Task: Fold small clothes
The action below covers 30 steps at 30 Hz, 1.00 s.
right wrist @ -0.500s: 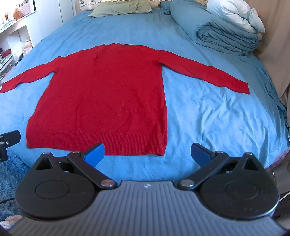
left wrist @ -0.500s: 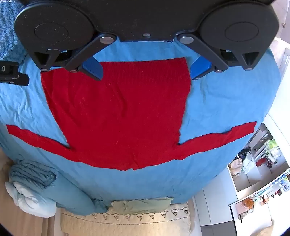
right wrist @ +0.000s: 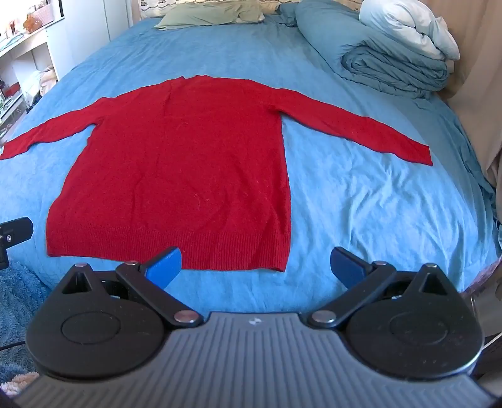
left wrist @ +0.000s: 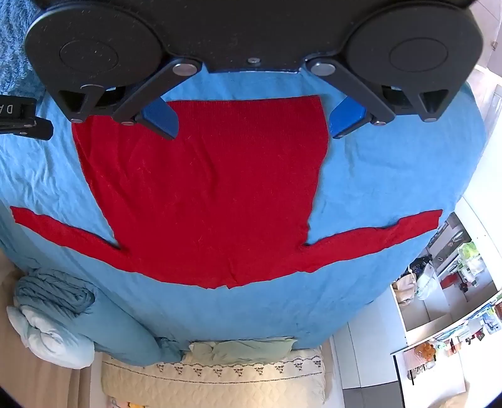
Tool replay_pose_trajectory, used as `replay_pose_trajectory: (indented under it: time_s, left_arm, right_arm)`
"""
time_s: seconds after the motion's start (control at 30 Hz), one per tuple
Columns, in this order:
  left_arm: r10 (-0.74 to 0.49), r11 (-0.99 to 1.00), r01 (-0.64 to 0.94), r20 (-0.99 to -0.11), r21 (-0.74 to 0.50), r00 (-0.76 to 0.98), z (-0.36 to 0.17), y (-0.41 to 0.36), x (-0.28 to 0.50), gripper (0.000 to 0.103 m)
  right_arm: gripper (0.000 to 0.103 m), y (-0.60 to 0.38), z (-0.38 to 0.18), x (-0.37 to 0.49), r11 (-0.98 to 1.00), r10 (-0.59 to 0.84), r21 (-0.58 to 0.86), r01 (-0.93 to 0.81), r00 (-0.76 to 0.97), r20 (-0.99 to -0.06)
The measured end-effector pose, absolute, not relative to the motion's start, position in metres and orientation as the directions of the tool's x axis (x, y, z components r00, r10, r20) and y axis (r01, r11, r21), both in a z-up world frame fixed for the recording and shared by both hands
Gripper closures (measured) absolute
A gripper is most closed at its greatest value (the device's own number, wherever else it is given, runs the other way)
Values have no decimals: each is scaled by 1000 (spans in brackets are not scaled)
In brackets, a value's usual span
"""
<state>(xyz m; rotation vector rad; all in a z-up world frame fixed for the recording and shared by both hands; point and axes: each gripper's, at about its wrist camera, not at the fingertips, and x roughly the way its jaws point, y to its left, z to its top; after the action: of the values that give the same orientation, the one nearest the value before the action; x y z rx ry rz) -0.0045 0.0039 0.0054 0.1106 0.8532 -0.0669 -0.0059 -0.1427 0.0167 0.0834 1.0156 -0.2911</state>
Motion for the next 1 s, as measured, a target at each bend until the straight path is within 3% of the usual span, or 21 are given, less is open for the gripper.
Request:
replay_pose_trajectory:
  time_s: [1.0]
  left_arm:
    - [-19, 991, 110, -751, 72, 660, 4, 5, -5, 0]
  right_arm:
    - [0, -142, 18, -3, 957, -204, -67, 281, 491, -847]
